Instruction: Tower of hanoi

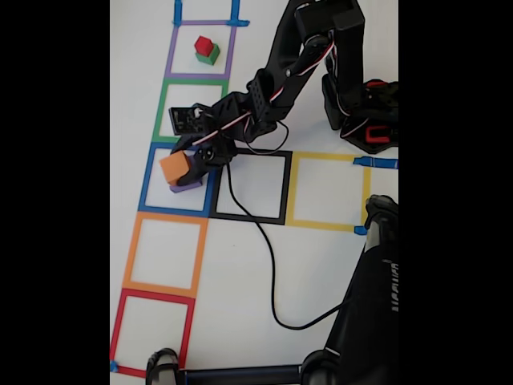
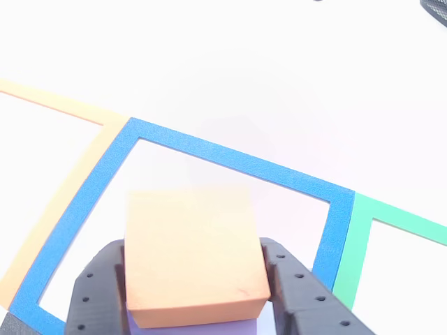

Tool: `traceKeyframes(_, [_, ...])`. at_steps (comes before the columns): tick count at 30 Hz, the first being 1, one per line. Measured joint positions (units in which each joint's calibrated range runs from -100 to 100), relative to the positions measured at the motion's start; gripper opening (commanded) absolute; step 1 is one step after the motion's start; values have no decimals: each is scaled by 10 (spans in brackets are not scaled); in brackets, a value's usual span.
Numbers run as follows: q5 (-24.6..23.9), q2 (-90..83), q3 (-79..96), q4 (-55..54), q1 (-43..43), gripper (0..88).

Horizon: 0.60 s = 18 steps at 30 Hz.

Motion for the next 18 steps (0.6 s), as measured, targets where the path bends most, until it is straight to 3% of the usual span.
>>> traceKeyframes(4, [0, -1, 12, -3, 0, 20])
traceKeyframes(10, [0, -2, 12, -12, 0, 199])
traceKeyframes(18, [0, -2, 17, -16, 0, 309])
